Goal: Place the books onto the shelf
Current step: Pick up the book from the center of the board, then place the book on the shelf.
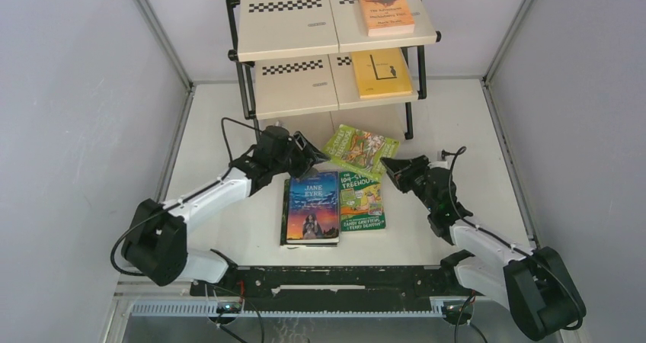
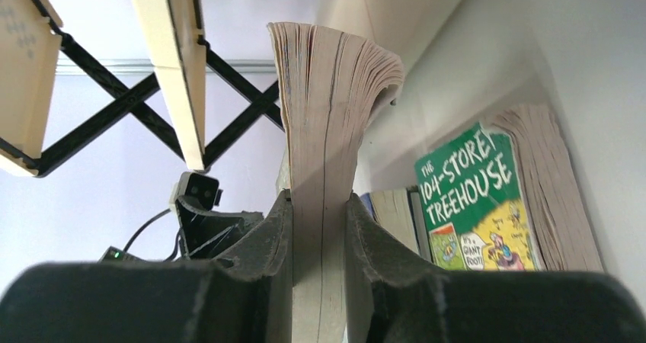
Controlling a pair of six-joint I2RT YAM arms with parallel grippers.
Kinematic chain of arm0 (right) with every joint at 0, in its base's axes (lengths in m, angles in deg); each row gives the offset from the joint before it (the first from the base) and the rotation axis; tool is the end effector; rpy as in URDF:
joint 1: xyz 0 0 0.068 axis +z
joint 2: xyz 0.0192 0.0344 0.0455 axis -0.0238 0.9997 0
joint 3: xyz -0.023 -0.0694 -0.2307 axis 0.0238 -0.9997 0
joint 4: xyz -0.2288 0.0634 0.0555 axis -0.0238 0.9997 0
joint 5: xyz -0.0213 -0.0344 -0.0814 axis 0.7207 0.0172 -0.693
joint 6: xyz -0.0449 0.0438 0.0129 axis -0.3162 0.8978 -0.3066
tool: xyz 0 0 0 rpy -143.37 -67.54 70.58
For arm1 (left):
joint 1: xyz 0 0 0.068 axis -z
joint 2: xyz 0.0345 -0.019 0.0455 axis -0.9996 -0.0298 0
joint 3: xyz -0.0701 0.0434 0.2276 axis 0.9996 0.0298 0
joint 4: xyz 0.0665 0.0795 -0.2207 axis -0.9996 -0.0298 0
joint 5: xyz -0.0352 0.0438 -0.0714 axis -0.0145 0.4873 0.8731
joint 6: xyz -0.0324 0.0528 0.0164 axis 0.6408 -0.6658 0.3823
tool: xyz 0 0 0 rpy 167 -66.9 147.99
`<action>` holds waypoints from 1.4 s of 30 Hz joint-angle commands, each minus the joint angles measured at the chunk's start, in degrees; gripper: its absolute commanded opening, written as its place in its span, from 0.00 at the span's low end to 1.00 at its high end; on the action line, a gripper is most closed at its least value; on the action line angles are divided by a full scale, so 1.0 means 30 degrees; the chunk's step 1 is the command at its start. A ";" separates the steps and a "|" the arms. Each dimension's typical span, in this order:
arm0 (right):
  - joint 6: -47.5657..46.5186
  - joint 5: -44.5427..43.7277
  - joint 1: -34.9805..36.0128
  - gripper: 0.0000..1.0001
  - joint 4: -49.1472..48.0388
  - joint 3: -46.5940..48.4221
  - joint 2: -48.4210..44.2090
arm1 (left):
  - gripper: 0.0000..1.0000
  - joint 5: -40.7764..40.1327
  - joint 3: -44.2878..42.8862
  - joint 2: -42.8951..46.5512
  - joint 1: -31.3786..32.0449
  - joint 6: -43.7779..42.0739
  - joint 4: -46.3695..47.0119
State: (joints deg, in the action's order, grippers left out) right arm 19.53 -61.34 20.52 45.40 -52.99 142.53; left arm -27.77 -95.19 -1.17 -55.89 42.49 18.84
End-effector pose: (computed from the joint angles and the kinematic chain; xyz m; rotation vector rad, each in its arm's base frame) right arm 0.2055 0.0858 0.1657 0.8881 1.8175 1.2208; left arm 0.2498 -0.1692 0.2046 -0.6311 2.3970 -1.0708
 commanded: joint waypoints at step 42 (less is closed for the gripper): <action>-0.0687 -1.2642 0.1284 0.00 -0.3422 0.9792 1.3390 | 0.66 -0.4141 0.2701 0.7738 -0.0606 -0.2849 -0.0854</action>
State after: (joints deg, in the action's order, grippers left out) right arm 12.43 -93.36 23.19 34.76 -28.48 182.20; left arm -39.07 -85.66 22.83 -57.35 36.44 15.32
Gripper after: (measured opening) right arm 0.284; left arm 0.660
